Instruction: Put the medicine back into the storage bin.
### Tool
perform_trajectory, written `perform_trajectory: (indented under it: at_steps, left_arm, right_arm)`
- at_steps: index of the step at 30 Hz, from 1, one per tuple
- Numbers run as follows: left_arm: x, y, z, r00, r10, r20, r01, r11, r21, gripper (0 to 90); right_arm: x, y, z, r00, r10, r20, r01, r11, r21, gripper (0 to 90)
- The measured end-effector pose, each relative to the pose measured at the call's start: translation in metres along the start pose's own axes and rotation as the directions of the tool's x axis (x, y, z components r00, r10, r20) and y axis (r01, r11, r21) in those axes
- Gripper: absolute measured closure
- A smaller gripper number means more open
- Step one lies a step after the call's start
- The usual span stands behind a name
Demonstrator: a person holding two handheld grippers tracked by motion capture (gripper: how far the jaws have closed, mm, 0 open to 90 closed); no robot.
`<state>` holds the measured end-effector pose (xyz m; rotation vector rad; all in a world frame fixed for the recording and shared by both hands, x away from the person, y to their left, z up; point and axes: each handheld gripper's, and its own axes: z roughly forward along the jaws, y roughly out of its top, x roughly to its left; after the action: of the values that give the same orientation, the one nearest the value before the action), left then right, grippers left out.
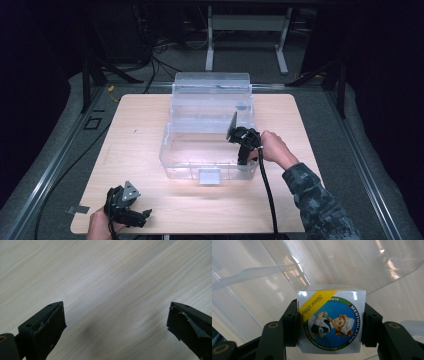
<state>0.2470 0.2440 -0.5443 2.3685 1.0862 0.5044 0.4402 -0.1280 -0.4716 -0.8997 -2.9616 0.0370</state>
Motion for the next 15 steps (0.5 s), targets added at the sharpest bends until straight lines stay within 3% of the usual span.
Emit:
perform_trajectory:
  at_steps: [4,6,15]
  left_arm:
    - [-0.0020,0.0010,-0.0022,1.0000,0.002,-0.008,-0.002,0.9998,-0.018,1.9]
    - [-0.0020,0.0009,-0.0018,1.0000,0.006,-0.008,-0.006,0.9999,-0.014,1.9]
    - [-0.0019,0.0009,-0.0018,0.9999,0.013,-0.004,-0.013,0.9999,-0.008,1.9]
  right_arm:
    - [0.0004,-0.0008,0.0021,1.0000,0.002,0.000,-0.002,1.000,-0.016,44.9]
    - [-0.0001,-0.0005,0.0021,1.0000,-0.001,-0.004,0.001,1.000,0.008,44.8]
    - [0.0003,-0.0007,0.0043,1.0000,-0.001,-0.008,0.002,1.000,0.020,45.3]
